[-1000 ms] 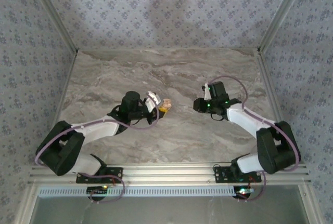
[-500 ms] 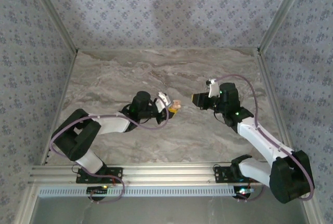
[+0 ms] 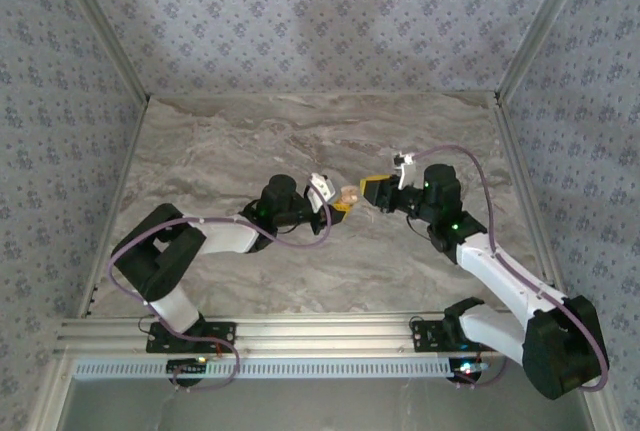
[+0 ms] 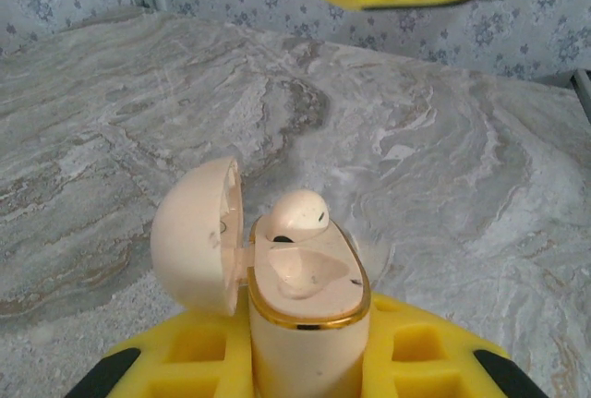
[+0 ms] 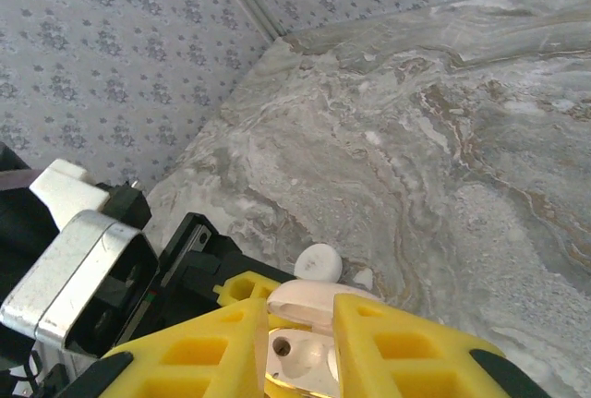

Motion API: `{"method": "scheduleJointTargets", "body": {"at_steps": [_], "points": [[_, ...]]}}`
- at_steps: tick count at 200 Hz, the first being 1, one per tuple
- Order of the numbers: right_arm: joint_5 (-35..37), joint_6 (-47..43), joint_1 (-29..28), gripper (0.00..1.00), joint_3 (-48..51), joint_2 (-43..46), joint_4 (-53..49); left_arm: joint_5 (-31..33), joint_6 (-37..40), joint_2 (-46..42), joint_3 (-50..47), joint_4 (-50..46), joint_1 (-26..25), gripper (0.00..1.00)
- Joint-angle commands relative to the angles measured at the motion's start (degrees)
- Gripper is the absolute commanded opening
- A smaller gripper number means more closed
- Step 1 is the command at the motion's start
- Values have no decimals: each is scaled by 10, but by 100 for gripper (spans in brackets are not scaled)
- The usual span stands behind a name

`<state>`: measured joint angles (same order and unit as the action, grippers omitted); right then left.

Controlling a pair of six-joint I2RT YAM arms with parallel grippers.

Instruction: Insert wireless bluetooth earbuds into charging case

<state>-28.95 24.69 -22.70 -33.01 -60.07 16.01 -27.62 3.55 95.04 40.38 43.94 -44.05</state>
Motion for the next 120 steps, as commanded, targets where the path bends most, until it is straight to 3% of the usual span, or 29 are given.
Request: {"method": "scheduleJointTargets", "body": {"at_steps": [1, 23, 81, 120], "points": [[-6, 17, -8, 28, 13, 7, 41, -2, -14, 9, 21, 43, -6, 12], [32, 10, -9, 28, 12, 7, 10, 3, -15, 11, 21, 42, -5, 12], [84, 31, 33, 32, -41, -16, -224, 21, -8, 5, 16, 27, -5, 12], [107, -21, 83, 38, -124, -80, -494, 26, -4, -5, 3, 24, -6, 12]]}}
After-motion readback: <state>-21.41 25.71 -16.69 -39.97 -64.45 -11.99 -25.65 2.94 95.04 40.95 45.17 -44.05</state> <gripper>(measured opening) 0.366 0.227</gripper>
